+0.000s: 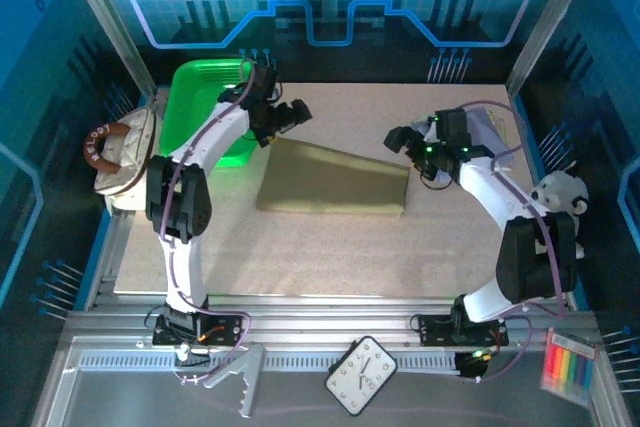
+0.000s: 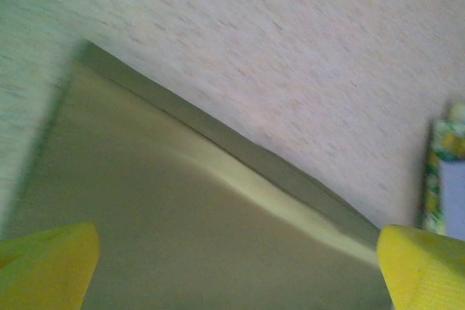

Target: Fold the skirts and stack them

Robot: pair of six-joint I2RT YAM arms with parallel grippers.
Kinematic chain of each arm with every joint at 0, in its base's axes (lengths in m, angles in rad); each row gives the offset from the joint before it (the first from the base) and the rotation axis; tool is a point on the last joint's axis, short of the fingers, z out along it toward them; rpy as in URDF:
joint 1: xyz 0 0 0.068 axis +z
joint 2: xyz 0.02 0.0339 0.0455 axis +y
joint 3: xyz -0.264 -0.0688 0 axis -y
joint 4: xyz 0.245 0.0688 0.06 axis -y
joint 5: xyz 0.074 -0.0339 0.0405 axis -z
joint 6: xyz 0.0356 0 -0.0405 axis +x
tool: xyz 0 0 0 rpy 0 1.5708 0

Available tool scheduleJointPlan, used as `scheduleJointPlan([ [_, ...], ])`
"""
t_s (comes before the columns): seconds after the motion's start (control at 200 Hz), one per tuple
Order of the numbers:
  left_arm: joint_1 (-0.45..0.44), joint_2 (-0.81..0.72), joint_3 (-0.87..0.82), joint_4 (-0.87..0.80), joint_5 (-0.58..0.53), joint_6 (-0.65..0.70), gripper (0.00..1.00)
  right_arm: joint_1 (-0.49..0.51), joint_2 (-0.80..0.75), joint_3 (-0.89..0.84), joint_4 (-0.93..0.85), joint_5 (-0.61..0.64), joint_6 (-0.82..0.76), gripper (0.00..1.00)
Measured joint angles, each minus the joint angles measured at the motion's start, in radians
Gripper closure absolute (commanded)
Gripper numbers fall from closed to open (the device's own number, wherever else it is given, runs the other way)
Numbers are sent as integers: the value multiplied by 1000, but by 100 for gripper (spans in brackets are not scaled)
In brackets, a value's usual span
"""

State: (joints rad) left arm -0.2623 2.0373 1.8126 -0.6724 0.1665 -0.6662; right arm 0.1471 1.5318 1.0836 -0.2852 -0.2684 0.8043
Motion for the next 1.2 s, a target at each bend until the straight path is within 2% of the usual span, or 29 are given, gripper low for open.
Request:
scheduleJointPlan([
  [0.11,-30,34,0,53,87,-35,1,61,109,33,42,-33,10,0],
  [0.195,-34,98,20,83,103,-46,1,89,213,64,78,-42,15,0],
  [0.405,-16,274,39,98,4,-83,1,95,385,113,117,18,23,1],
  [0.62,-12,259,19,112,-76,-100,1,93,419,196,29,132,-5,1],
  [0.74,-12,247,7,113,-72,-103,1,94,413,200,-5,138,-18,0],
  [0.92,-11,185,-51,140,30,-158,1,101,377,200,35,43,31,0],
  [1.075,-13,170,-52,307,179,-300,1,130,378,200,185,-68,177,0],
  [1.2,-16,170,-66,425,224,-408,1,158,417,200,322,-110,303,1],
])
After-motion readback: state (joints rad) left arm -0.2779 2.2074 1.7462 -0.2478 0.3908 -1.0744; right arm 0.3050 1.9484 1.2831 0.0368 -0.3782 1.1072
